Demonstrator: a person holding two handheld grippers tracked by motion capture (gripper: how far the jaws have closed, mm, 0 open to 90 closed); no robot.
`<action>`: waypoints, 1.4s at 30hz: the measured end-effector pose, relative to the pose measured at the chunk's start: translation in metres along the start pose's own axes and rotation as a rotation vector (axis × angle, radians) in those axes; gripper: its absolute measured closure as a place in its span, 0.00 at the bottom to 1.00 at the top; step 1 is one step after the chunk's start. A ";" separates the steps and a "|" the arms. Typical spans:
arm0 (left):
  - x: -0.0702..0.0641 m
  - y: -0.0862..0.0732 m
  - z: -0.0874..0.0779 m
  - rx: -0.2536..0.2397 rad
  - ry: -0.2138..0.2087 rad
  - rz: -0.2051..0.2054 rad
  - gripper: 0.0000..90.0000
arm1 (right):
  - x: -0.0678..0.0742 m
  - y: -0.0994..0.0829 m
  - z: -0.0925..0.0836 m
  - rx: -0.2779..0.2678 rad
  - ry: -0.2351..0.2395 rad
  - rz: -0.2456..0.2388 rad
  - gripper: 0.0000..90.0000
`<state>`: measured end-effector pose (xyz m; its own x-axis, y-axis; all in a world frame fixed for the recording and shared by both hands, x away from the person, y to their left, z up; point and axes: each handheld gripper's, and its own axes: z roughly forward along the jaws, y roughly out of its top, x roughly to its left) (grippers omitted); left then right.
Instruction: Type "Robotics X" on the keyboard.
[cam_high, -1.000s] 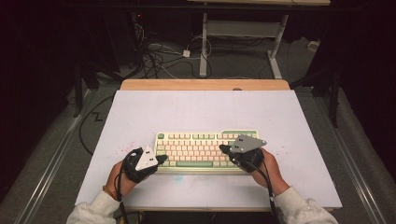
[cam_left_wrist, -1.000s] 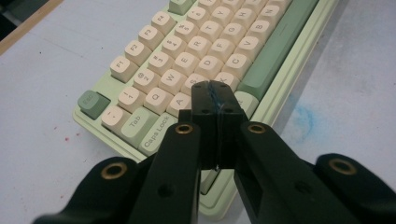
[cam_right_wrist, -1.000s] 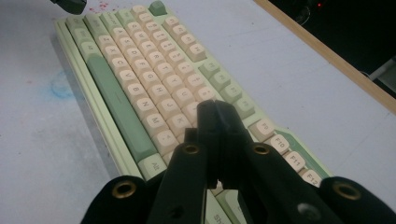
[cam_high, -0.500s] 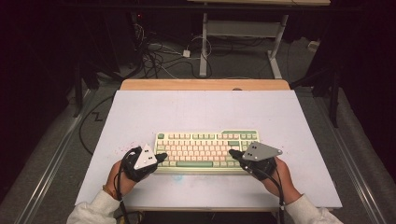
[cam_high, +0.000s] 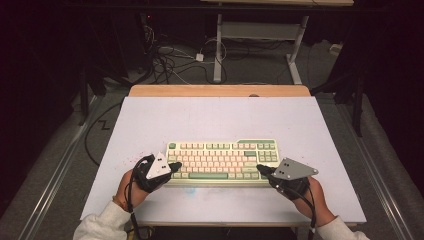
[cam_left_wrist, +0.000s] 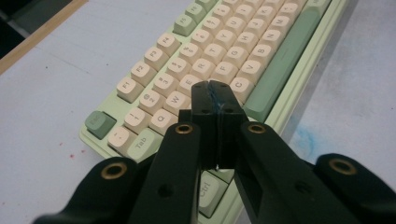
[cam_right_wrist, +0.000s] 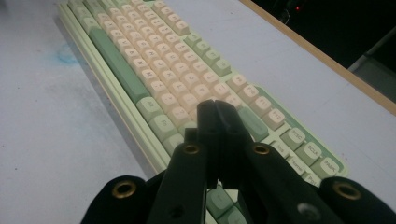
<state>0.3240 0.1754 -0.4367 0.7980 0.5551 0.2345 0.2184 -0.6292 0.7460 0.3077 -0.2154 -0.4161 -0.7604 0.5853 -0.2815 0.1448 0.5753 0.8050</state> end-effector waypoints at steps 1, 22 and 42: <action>0.000 0.000 0.000 -0.002 0.001 -0.002 0.97 | -0.001 -0.001 -0.001 0.000 -0.005 0.003 1.00; 0.004 0.027 0.017 0.010 -0.045 0.004 0.97 | -0.001 -0.014 -0.007 0.030 -0.010 0.007 1.00; 0.002 0.051 0.056 0.081 -0.093 0.040 0.97 | 0.002 -0.014 -0.002 0.050 0.007 0.000 1.00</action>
<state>0.3685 0.1139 -0.4334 0.8547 0.4785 0.2012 0.2276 -0.6938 0.6833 0.3032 -0.2236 -0.4265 -0.7646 0.5813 -0.2782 0.1758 0.6034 0.7778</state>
